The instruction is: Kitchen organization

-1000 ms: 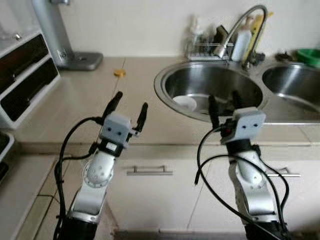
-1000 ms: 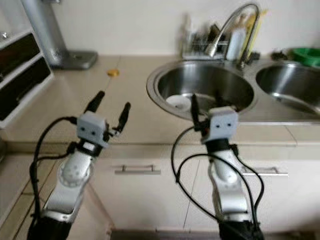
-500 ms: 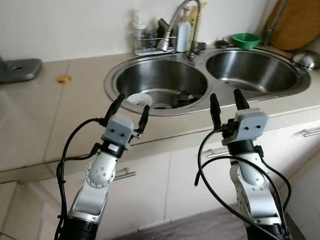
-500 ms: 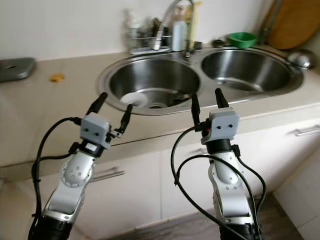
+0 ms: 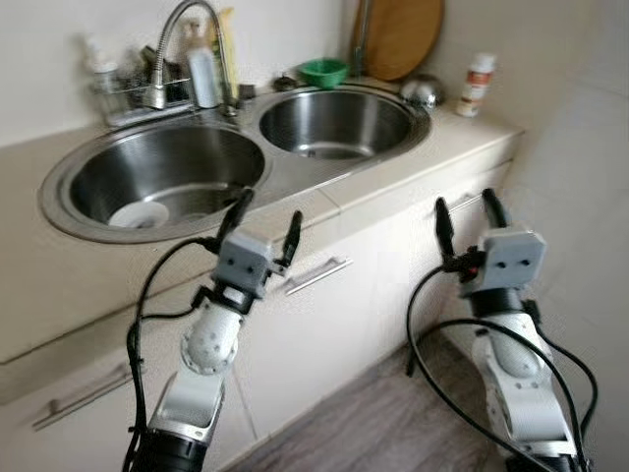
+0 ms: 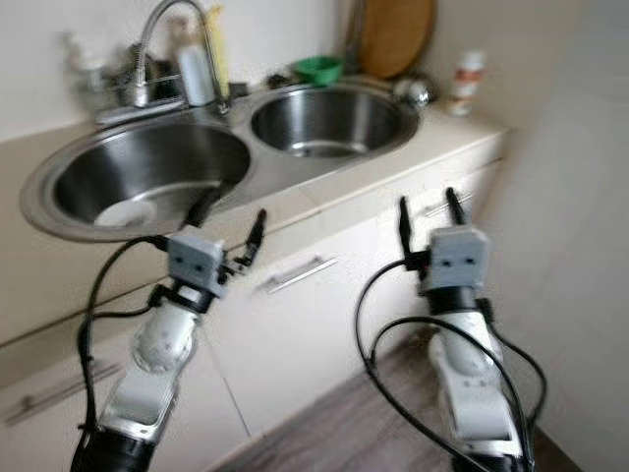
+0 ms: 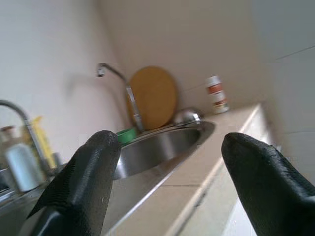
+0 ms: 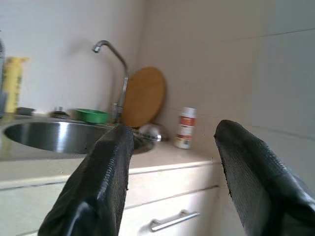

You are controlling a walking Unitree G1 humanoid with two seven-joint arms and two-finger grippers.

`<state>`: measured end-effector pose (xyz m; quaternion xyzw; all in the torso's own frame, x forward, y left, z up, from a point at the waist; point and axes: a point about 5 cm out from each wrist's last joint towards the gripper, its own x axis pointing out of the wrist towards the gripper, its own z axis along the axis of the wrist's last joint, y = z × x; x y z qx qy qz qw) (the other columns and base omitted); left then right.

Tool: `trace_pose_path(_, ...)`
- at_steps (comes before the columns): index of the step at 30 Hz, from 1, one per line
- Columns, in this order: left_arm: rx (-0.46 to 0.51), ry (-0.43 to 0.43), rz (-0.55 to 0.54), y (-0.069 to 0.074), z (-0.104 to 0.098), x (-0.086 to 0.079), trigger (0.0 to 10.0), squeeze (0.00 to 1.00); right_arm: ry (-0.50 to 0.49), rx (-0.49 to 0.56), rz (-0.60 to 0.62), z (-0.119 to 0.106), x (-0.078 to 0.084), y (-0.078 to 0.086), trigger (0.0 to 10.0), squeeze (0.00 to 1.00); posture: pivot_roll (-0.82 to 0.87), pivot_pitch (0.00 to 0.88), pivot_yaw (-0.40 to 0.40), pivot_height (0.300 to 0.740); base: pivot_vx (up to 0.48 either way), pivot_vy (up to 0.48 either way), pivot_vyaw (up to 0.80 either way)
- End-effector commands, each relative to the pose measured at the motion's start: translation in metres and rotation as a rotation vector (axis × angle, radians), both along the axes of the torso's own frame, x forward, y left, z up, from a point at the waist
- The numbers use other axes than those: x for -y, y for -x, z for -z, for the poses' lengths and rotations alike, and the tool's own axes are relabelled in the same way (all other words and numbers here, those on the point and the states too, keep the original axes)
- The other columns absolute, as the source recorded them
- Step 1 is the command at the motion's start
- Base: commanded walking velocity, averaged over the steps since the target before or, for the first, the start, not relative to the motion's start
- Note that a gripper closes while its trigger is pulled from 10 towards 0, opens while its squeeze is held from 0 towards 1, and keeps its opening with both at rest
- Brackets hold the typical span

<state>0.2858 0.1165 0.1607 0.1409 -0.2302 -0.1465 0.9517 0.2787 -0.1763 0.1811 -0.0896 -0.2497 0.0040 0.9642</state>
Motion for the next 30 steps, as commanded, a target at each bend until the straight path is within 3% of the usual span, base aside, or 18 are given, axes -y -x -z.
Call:
trace_pose_path(1, -0.021, -0.032, -0.005, 0.001, 0.006, -0.003, 10.0, 0.00, 0.003, 0.004, -0.019, 0.000, -0.005, 0.002, 10.0, 0.00, 0.03, 0.000, 0.033, 0.740, 0.000, 0.000, -0.80)
trace_pose_path(10, -0.036, -0.051, 0.001, 0.001, 0.011, -0.001, 10.0, 0.00, 0.006, -0.084, 0.081, 0.014, 0.007, 0.000, 10.0, 0.00, 0.03, 0.000, 0.037, 0.740, 0.000, -0.133, -0.80)
trace_pose_path(12, -0.051, -0.069, 0.002, 0.001, 0.015, -0.002, 10.0, 0.00, 0.004, -0.212, 0.131, 0.034, 0.019, -0.002, 10.0, 0.00, 0.03, 0.000, 0.037, 0.740, 0.000, -0.480, -0.80)
trace_pose_path(15, -0.060, -0.066, 0.002, 0.002, 0.017, -0.003, 10.0, 0.00, 0.022, -0.245, 0.137, 0.040, 0.022, -0.001, 10.0, 0.00, 0.03, 0.000, 0.036, 0.740, 0.000, -0.480, -0.80)
trace_pose_path(30, -0.085, -0.060, 0.009, 0.003, 0.023, -0.002, 10.0, 0.00, 0.012, -0.277, 0.152, 0.044, 0.022, -0.001, 10.0, 0.00, 0.02, 0.000, 0.035, 0.740, 0.000, -0.436, -0.80)
